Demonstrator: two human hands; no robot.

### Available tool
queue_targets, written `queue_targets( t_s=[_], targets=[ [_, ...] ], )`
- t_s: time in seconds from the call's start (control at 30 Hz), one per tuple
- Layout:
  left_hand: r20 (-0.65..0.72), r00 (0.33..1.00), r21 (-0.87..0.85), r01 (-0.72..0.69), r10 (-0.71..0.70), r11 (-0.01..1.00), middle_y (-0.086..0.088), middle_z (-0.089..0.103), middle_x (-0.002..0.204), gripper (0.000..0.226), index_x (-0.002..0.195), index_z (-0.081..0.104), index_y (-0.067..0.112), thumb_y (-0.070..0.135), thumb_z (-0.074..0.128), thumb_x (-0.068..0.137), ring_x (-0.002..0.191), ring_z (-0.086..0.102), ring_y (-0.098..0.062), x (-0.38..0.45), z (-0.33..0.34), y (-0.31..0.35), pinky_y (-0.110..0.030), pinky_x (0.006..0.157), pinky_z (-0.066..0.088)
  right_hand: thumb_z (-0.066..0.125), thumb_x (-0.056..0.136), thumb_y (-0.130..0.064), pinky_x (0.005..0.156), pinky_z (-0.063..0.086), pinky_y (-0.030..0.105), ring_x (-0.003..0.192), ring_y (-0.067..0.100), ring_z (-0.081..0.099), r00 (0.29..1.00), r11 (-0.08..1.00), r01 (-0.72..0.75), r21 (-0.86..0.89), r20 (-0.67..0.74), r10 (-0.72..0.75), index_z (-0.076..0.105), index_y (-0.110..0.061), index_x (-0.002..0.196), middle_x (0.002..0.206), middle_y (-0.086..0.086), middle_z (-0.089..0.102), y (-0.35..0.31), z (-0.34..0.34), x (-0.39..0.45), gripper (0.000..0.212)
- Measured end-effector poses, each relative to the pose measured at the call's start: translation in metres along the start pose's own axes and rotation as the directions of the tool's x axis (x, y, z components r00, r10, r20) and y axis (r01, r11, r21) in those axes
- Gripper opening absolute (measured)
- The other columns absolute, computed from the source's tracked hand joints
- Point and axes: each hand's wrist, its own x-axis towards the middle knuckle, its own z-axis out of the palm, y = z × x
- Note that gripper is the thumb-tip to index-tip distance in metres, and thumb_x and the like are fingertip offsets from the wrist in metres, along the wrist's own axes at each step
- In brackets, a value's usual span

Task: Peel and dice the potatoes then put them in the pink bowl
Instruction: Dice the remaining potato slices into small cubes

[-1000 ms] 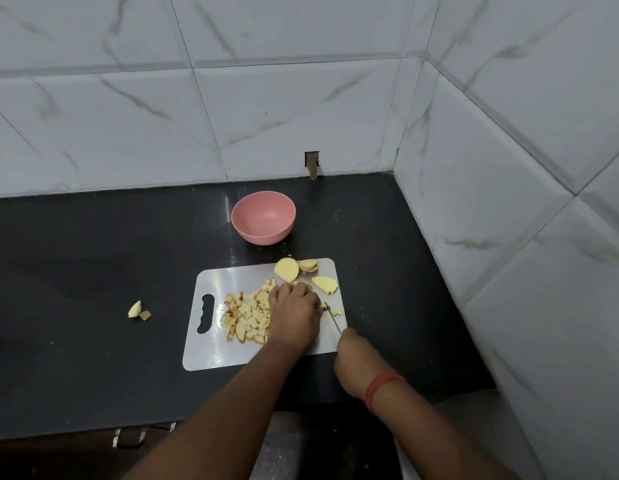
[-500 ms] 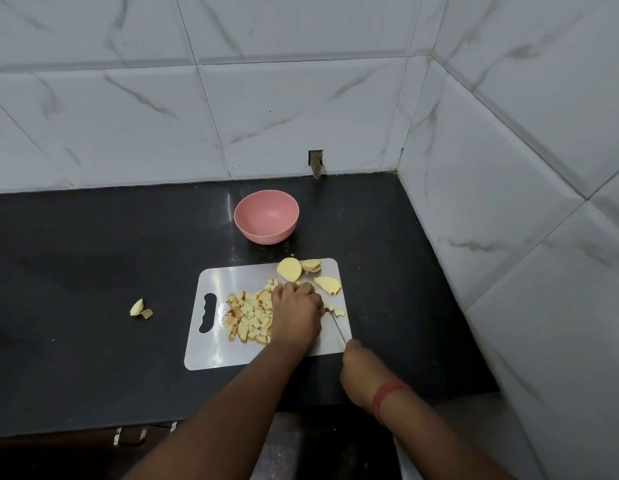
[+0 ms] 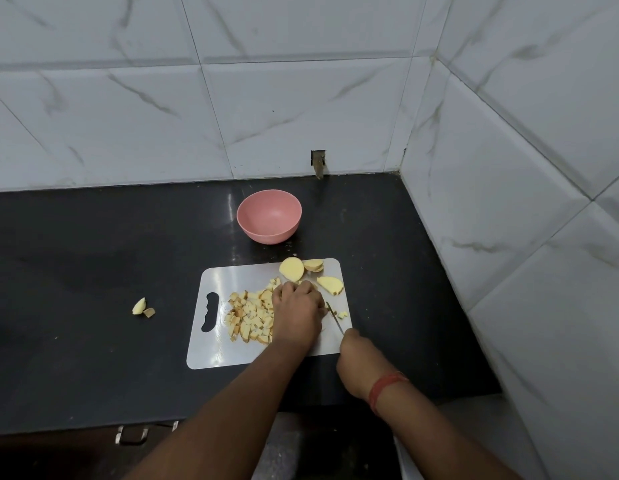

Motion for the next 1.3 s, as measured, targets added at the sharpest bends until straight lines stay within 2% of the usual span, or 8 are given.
queue_targets(
  t_s=[0.5, 0.63, 0.77, 0.87, 0.97, 1.1, 1.2, 1.3],
  targets=[
    [-0.013, 1.000, 0.003, -0.019, 0.019, 1.000, 0.009, 0.060, 0.122, 0.025, 0.119, 0.071, 0.029, 0.033, 0.058, 0.099, 0.118, 0.044, -0.017, -0.001, 0.002, -0.002, -0.042, 0.114, 0.026, 0.042, 0.092, -0.004, 0.075, 0.043, 0.031, 0.105, 0.027, 0.061, 1.000, 1.000, -0.021, -0.017, 0.014, 0.021, 0.040, -0.004, 0.129, 0.119, 0.014, 0.058, -0.006, 0.005, 0.010, 0.037],
    [-0.011, 1.000, 0.010, -0.013, 0.013, 1.000, 0.007, 0.060, 0.123, 0.025, 0.119, 0.070, 0.027, 0.032, 0.057, 0.099, 0.119, 0.045, -0.018, -0.001, 0.002, 0.000, -0.042, 0.115, 0.027, 0.045, 0.094, -0.006, 0.081, 0.045, 0.031, 0.109, 0.026, 0.060, 0.997, 0.997, -0.048, -0.065, 0.057, 0.052, 0.037, -0.004, 0.133, 0.123, 0.014, 0.057, -0.006, 0.004, 0.006, 0.040],
    [0.004, 1.000, 0.037, -0.003, 0.003, 0.999, 0.003, 0.056, 0.128, 0.028, 0.123, 0.066, 0.022, 0.027, 0.054, 0.099, 0.122, 0.043, -0.021, -0.002, 0.002, 0.001, -0.044, 0.115, 0.028, 0.041, 0.097, -0.010, 0.082, 0.045, 0.034, 0.109, 0.032, 0.059, 0.991, 0.998, 0.049, -0.042, 0.127, -0.043, 0.047, -0.003, 0.125, 0.120, 0.018, 0.058, 0.009, -0.003, -0.011, 0.030],
    [-0.002, 1.000, 0.081, 0.008, -0.008, 0.997, -0.002, 0.051, 0.133, 0.034, 0.128, 0.059, 0.018, 0.028, 0.050, 0.097, 0.123, 0.042, -0.025, -0.005, 0.003, 0.004, -0.046, 0.114, 0.030, 0.041, 0.096, -0.010, 0.073, 0.040, 0.027, 0.095, 0.028, 0.060, 0.997, 0.998, 0.051, 0.042, 0.057, -0.053, 0.048, -0.011, 0.095, 0.112, 0.015, 0.061, 0.018, -0.015, -0.018, 0.007],
    [-0.027, 1.000, 0.118, 0.010, -0.007, 0.993, -0.006, 0.048, 0.137, 0.040, 0.132, 0.052, 0.014, 0.026, 0.048, 0.094, 0.126, 0.042, -0.028, -0.009, 0.001, 0.009, -0.047, 0.115, 0.029, 0.039, 0.097, -0.010, 0.069, 0.039, 0.026, 0.081, 0.021, 0.054, 0.997, 0.985, 0.030, 0.171, -0.075, -0.017, 0.046, -0.011, 0.098, 0.096, 0.009, 0.058, 0.018, -0.029, -0.012, 0.006],
    [-0.054, 0.980, 0.180, -0.178, 0.190, 0.967, -0.008, 0.054, 0.130, 0.034, 0.124, 0.055, 0.016, 0.018, 0.045, 0.092, 0.121, 0.048, -0.029, -0.009, 0.000, 0.016, -0.050, 0.115, 0.027, 0.037, 0.101, -0.016, 0.061, 0.037, 0.027, 0.079, 0.022, 0.054, 0.985, 0.957, 0.082, 0.278, -0.171, -0.035, 0.045, -0.008, 0.100, 0.092, 0.009, 0.054, 0.018, -0.041, -0.007, 0.011],
    [0.017, 0.859, 0.235, -0.500, 0.511, 0.833, -0.005, 0.061, 0.113, 0.028, 0.115, 0.063, 0.021, 0.019, 0.064, 0.087, 0.107, 0.056, -0.030, -0.007, 0.010, 0.017, -0.057, 0.111, 0.036, 0.038, 0.101, -0.019, 0.052, 0.031, 0.027, 0.073, 0.018, 0.050, 0.976, 0.937, 0.092, 0.337, -0.216, -0.018, 0.044, -0.009, 0.096, 0.088, 0.006, 0.052, 0.016, -0.044, -0.006, 0.013],
    [0.083, 0.827, 0.288, -0.554, 0.556, 0.781, -0.006, 0.061, 0.109, 0.022, 0.108, 0.068, 0.019, 0.019, 0.066, 0.087, 0.104, 0.057, -0.030, -0.008, 0.013, 0.016, -0.059, 0.112, 0.035, 0.038, 0.102, -0.021, 0.058, 0.035, 0.029, 0.076, 0.021, 0.053, 0.973, 0.936, 0.106, 0.336, -0.230, -0.027, 0.045, -0.008, 0.099, 0.089, 0.008, 0.054, 0.016, -0.044, -0.004, 0.015]
  ],
)
